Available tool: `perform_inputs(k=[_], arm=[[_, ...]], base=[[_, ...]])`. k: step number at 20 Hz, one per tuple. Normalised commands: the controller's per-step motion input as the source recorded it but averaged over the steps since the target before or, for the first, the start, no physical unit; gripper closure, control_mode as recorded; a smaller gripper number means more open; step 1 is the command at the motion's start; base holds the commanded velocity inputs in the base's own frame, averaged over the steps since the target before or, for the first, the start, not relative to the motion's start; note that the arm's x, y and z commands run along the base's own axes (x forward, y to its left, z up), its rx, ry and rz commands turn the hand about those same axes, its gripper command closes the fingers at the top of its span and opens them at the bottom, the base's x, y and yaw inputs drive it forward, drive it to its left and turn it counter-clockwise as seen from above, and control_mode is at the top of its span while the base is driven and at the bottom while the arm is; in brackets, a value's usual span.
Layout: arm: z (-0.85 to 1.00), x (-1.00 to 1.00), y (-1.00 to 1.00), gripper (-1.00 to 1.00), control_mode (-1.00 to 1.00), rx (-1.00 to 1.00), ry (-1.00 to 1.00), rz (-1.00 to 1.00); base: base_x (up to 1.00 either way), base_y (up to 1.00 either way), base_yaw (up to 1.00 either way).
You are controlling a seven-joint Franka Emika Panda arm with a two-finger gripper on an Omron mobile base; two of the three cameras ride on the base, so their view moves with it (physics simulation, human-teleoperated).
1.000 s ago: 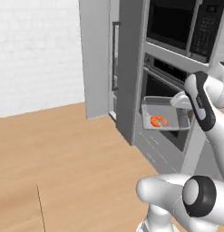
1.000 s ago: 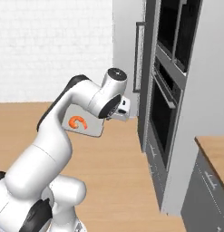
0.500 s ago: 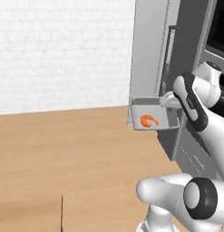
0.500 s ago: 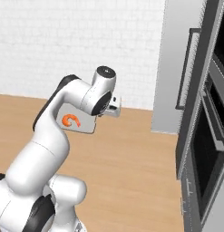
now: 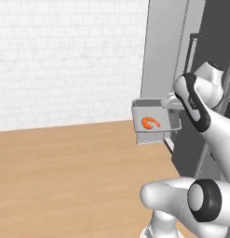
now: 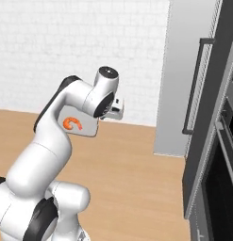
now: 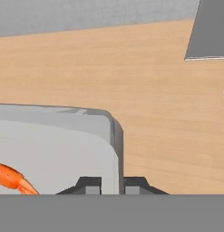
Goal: Take the meat container that has the shrimp and place it on the second highest rack of the freezer. Then take the vegetable container that has the squash and cucumber and place it on the highest rack of the freezer.
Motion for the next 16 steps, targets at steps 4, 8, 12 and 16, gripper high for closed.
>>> perform_inputs(k=[4, 8, 12, 16], arm=[[0.00, 0.00, 0.00, 1.00, 1.00, 0.00, 0.00, 0.00], [0.00, 0.00, 0.00, 1.00, 1.00, 0.00, 0.00, 0.00], [0.00, 0.00, 0.00, 1.00, 1.00, 0.00, 0.00, 0.00], [0.00, 0.00, 0.00, 1.00, 1.00, 0.00, 0.00, 0.00]], base=[[1.00, 0.00, -0.15], [1.00, 0.00, -0.24], [1.00, 0.07, -0.22], [0.88, 0.13, -0.23]])
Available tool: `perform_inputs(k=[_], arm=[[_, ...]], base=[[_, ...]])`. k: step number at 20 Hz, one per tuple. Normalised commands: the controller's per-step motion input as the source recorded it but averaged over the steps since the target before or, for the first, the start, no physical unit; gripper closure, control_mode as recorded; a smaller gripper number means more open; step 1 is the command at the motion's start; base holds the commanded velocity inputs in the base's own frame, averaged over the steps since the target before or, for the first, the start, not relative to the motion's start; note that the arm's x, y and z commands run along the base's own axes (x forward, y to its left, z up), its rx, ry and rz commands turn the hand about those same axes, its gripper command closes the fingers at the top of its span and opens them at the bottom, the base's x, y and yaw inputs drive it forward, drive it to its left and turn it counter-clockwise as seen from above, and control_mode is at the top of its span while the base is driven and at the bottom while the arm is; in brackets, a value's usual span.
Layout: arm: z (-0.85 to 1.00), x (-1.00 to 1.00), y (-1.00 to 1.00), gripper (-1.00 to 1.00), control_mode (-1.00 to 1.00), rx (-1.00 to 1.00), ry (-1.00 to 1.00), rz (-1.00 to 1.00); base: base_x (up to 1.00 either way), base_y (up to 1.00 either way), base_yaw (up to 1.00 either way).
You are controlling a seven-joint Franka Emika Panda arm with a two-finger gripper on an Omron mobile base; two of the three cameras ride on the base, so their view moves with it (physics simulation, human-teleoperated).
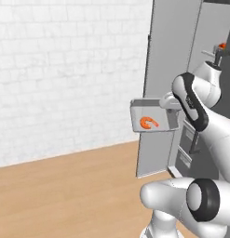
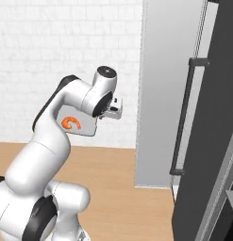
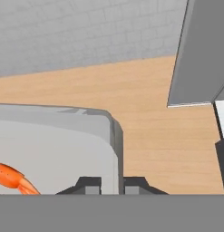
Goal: Take the meat container that has the shrimp and place it on the second highest rack of the freezer. Then take the vegetable container that has the squash and cucumber and place it on the highest rack of the freezer.
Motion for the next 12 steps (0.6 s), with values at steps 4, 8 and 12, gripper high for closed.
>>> perform_inputs(k=[4, 8, 12], arm=[[0.00, 0.00, 0.00, 1.00, 1.00, 0.00, 0.00, 0.00], [0.00, 0.00, 0.00, 1.00, 1.00, 0.00, 0.00, 0.00], [0.00, 0.00, 0.00, 1.00, 1.00, 0.00, 0.00, 0.00]], base=[[0.70, 0.38, -0.39], [0.60, 0.46, -0.51], [0.45, 0.54, -0.60]])
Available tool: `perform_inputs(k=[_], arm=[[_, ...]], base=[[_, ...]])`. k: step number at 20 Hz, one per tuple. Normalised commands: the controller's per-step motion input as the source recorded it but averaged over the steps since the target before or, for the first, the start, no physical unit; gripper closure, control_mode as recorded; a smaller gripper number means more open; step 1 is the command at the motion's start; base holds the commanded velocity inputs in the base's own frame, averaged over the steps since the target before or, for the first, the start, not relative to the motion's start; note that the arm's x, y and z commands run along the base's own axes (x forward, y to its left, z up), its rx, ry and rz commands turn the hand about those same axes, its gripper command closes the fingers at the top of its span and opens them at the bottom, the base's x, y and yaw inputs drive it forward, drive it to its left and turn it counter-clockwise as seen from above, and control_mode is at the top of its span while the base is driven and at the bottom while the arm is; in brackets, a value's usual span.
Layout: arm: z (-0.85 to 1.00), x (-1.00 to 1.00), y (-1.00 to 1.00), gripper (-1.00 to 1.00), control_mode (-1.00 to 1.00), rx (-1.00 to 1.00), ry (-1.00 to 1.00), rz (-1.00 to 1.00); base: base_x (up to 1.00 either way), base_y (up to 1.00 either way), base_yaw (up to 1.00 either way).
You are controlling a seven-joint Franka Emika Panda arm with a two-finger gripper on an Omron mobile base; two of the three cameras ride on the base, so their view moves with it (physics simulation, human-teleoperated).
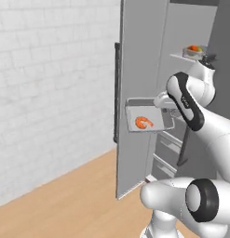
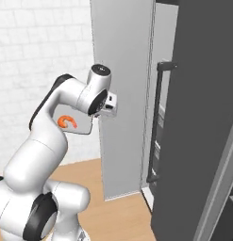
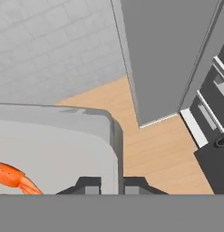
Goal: Take the meat container that has the shrimp and place it on the second highest rack of the freezer. Then take the vegetable container that has the squash and cucumber and place it on the highest rack of the freezer.
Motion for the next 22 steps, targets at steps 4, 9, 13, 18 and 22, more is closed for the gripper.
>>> perform_inputs(k=[4, 9, 13, 18, 22], arm=[[0.00, 0.00, 0.00, 1.00, 1.00, 0.00, 0.00, 0.00], [0.00, 0.00, 0.00, 1.00, 1.00, 0.00, 0.00, 0.00], [0.00, 0.00, 0.00, 1.00, 1.00, 0.00, 0.00, 0.00], [0.00, 0.00, 0.00, 1.00, 1.00, 0.00, 0.00, 0.00], [0.00, 0.00, 0.00, 1.00, 1.00, 0.00, 0.00, 0.00]], base=[[0.11, 0.54, -0.65], [0.00, 0.63, -0.65], [-0.01, 0.54, -0.59], [0.04, 0.47, -0.51], [0.22, 0.46, -0.40]])
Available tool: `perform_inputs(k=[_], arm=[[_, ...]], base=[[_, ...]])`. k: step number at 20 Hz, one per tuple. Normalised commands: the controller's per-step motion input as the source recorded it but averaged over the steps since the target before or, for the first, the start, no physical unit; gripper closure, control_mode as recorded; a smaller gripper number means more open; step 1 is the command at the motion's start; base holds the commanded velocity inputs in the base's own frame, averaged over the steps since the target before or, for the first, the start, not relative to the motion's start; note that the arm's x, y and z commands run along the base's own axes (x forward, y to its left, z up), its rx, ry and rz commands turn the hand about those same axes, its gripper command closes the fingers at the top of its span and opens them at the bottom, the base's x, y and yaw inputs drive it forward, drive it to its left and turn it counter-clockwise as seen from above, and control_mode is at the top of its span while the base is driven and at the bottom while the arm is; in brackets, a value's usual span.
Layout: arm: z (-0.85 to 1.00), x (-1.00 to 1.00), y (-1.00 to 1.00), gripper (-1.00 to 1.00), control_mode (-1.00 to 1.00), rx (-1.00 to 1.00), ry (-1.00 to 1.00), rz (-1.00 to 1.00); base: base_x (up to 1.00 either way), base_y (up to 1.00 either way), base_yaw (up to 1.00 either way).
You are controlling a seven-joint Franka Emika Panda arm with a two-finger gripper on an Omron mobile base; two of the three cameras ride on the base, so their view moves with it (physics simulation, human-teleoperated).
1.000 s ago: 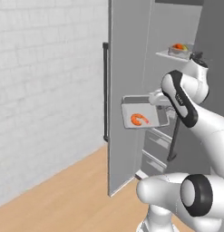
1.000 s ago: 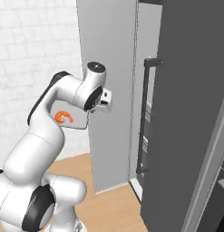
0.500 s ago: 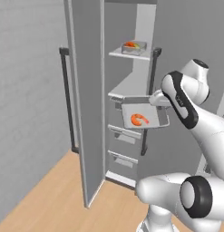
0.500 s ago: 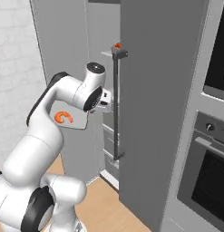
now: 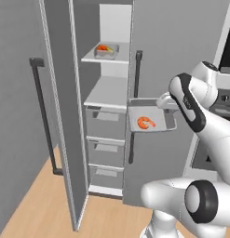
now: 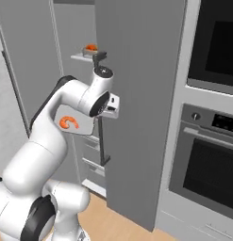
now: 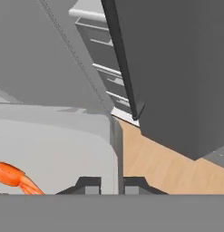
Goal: Take the meat container that has the shrimp and place it on the second highest rack of the freezer. Then take the vegetable container that has the squash and cucumber and place it on the highest rack of the freezer.
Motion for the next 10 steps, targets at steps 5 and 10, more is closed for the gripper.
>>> perform_inputs(k=[5, 10], arm=[[0.00, 0.00, 0.00, 1.00, 1.00, 0.00, 0.00, 0.00], [0.00, 0.00, 0.00, 1.00, 1.00, 0.00, 0.00, 0.00]], base=[[0.55, 0.63, -0.29], [0.57, 0.43, -0.25]])
